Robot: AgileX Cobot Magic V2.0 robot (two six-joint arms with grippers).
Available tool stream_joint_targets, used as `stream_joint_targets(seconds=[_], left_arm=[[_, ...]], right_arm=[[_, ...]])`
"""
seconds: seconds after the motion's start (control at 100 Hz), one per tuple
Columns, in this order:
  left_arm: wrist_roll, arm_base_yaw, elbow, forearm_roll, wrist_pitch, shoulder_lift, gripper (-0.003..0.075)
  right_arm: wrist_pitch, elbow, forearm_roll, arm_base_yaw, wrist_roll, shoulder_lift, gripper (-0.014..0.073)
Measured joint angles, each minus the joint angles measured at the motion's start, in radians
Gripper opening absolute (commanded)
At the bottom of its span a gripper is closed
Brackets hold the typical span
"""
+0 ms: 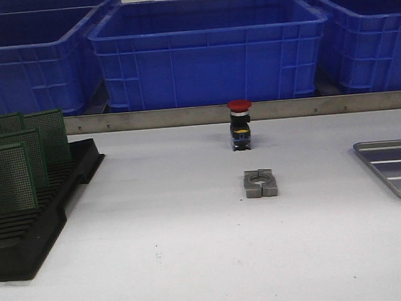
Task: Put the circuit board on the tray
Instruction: 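Move the left gripper down to the black rack of green boards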
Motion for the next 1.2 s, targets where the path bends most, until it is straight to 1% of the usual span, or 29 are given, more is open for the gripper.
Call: stream_joint_targets(seconds=[0.14,0.25,0.44,0.51,0.56,0.6,0.71,0.78,0.88,0.93,1.05,1.14,1.2], left_arm=[[0.0,0.0,-0.157,-0.001,0.127,0.142,-0.002],[0.0,0.0,-0.264,-0.001,0.216,0.29,-0.002],[0.0,0.0,-0.431,-0.001,0.316,0.547,-0.0015],[0.016,0.0,-0.494,-0.002,0.36,0.641,0.0025],[0.045,0.0,-0.538,-0.014,0.391,0.707,0.008],[0.076,0.0,-0.574,-0.029,0.417,0.762,0.0139],[0.231,0.0,-0.664,-0.096,0.478,0.905,0.0302],[0.36,0.0,-0.726,-0.151,0.526,0.991,0.036],[0.566,0.0,-0.825,-0.221,0.617,1.106,0.0368],[0.703,0.0,-0.871,-0.249,0.671,1.162,0.0368],[0.985,0.0,-0.972,-0.295,0.788,1.288,0.0368],[1.179,0.0,-1.022,-0.305,0.821,1.367,0.0368],[1.279,0.0,-1.042,-0.305,0.828,1.412,0.0367]], right_arm=[[0.0,0.0,0.0,0.0,0.0,0.0,-0.006],[0.0,0.0,0.0,0.0,0.0,0.0,-0.006],[0.0,0.0,0.0,0.0,0.0,0.0,-0.006],[0.0,0.0,0.0,0.0,0.0,0.0,-0.006],[0.0,0.0,0.0,0.0,0.0,0.0,-0.006],[0.0,0.0,0.0,0.0,0.0,0.0,-0.006],[0.0,0.0,0.0,0.0,0.0,0.0,-0.006],[0.0,0.0,0.0,0.0,0.0,0.0,-0.006],[0.0,0.0,0.0,0.0,0.0,0.0,-0.006],[0.0,0.0,0.0,0.0,0.0,0.0,-0.006],[0.0,0.0,0.0,0.0,0.0,0.0,-0.006],[0.0,0.0,0.0,0.0,0.0,0.0,-0.006],[0.0,0.0,0.0,0.0,0.0,0.0,-0.006]])
